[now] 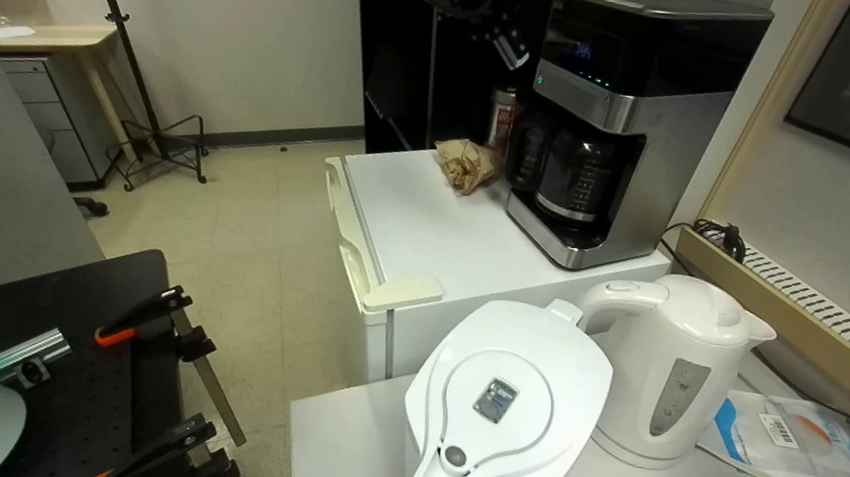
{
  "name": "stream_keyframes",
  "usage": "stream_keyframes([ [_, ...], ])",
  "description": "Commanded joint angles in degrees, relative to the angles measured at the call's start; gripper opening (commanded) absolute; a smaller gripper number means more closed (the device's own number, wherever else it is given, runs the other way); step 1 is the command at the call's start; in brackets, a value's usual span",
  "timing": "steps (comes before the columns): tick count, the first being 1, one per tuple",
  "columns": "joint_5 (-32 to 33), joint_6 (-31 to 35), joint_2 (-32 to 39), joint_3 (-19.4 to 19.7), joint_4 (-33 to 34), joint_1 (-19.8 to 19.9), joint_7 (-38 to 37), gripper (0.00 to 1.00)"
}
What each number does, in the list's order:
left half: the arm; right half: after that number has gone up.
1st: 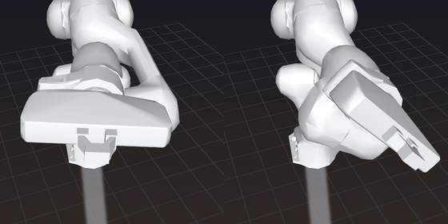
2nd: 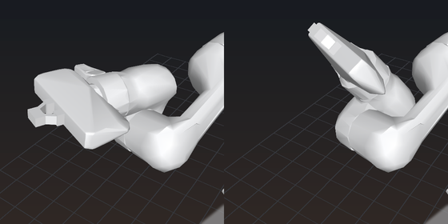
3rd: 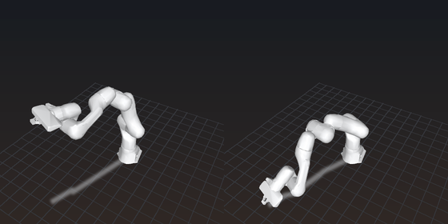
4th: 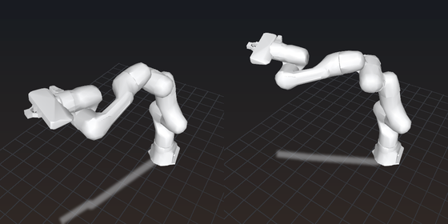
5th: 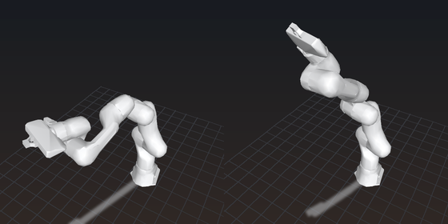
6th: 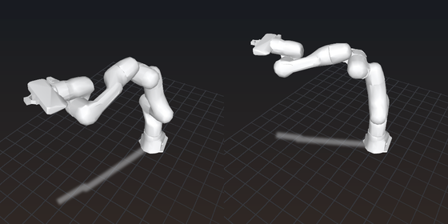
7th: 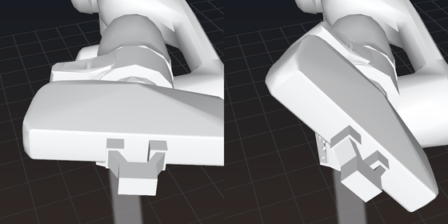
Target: Tap the right side of the coffee machine
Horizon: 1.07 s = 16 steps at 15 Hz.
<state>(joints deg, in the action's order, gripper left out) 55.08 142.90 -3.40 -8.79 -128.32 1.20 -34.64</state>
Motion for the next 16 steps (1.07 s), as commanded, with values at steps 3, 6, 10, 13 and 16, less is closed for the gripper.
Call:
stream_keyframes([
  [3,5.11,-0.74,7.60,2.47,7.04,-2.03,-6.98,0.03],
  [6,6.17,-0.55,10.82,3.77,10.14,-2.74,-8.84,0.03],
  [10,6.08,-0.48,14.32,5.26,13.75,-3.67,-9.98,0.03],
  [13,5.78,-0.39,16.48,6.20,16.02,-4.30,-10.25,0.03],
  [16,5.63,-0.37,18.29,7.02,17.92,-4.93,-10.71,0.03],
])
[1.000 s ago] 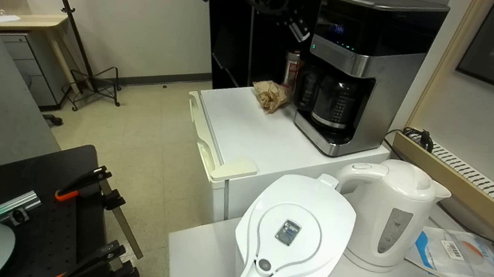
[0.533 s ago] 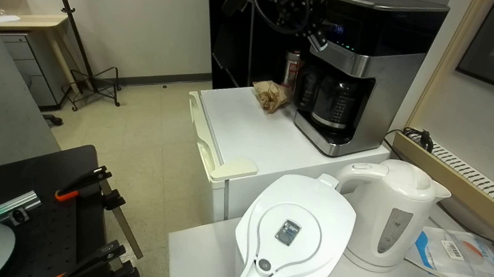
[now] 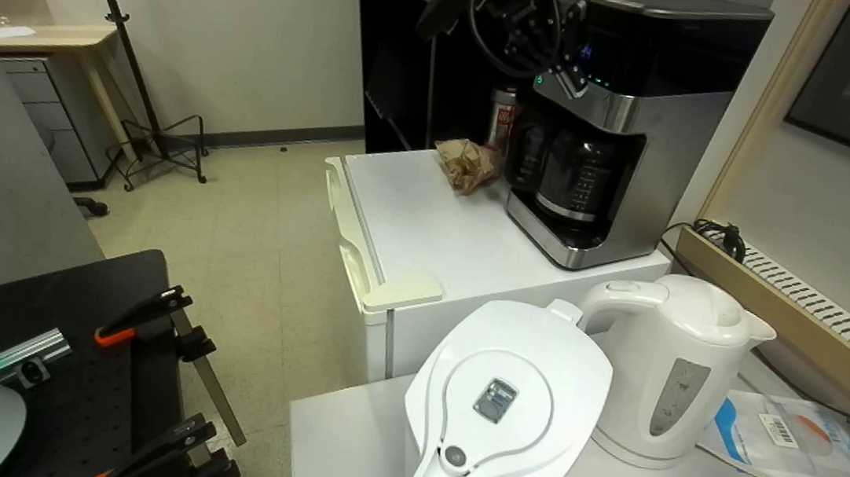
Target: Tap the right side of the coffee machine
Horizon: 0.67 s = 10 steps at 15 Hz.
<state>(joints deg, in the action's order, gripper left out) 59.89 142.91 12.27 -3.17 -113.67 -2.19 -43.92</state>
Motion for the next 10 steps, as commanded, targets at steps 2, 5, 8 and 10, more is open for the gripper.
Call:
stream_keyframes([
  [2,0.74,-0.35,3.61,1.82,4.19,-1.87,-1.44,0.03],
  [5,0.56,-0.18,4.78,2.32,5.43,-2.21,-1.30,0.03],
  [8,0.44,0.03,5.64,2.74,6.52,-2.46,-1.15,0.03],
  [10,0.40,0.19,5.72,2.84,6.56,-2.50,-1.03,0.03],
])
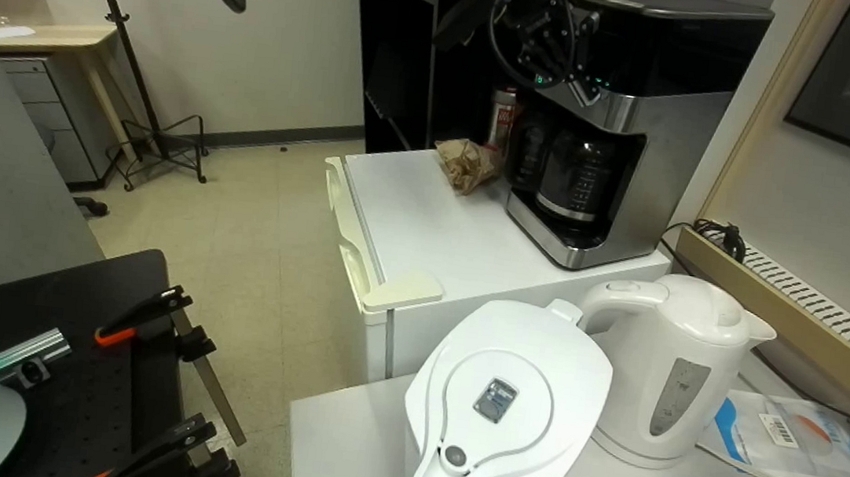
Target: Tap the right side of the coffee machine
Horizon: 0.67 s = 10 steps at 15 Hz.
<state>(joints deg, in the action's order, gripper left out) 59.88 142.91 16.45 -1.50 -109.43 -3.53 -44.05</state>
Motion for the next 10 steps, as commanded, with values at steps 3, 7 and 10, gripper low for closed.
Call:
stream_keyframes([
  [3,0.45,0.47,1.68,1.33,2.46,-1.23,-0.85,0.03],
  [7,0.83,1.15,1.84,1.57,2.83,-1.26,-1.23,0.03],
  [10,0.65,1.48,1.35,1.54,2.32,-1.20,-1.00,0.03],
])
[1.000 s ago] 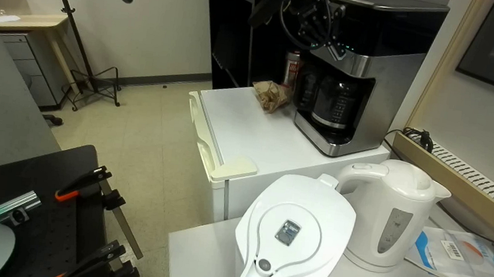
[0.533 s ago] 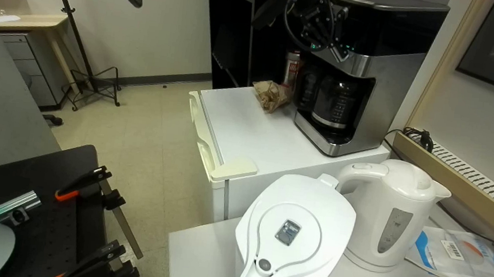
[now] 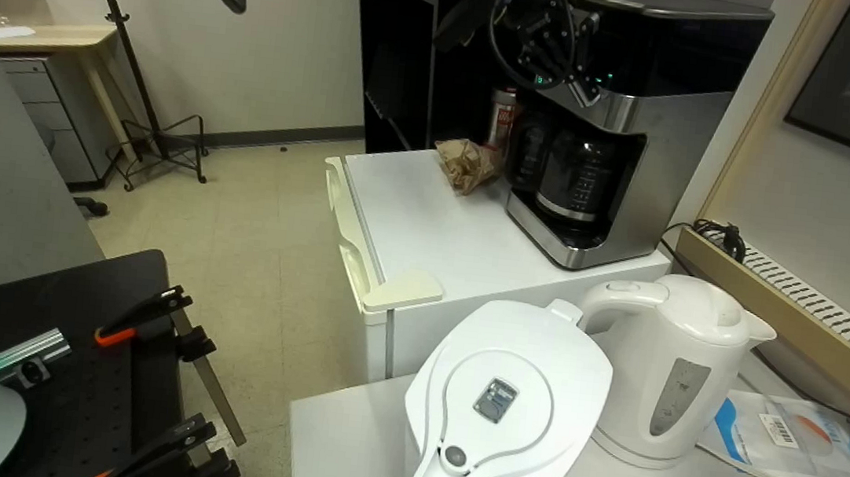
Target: Tap the right side of the coffee machine
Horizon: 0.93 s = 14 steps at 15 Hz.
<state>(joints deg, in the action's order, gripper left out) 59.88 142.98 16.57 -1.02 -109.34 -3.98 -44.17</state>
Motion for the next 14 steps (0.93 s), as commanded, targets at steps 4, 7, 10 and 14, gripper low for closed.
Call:
stream_keyframes([
  [4,1.42,2.32,-2.07,0.64,-1.96,-1.01,-0.09,0.03],
  [7,3.12,3.70,-5.43,0.31,-5.95,-1.43,0.61,0.02],
  [10,5.77,4.61,-9.55,-0.29,-10.38,-2.06,0.86,0.02],
  [14,9.77,5.38,-15.89,-1.63,-16.52,-2.15,1.61,0.02],
])
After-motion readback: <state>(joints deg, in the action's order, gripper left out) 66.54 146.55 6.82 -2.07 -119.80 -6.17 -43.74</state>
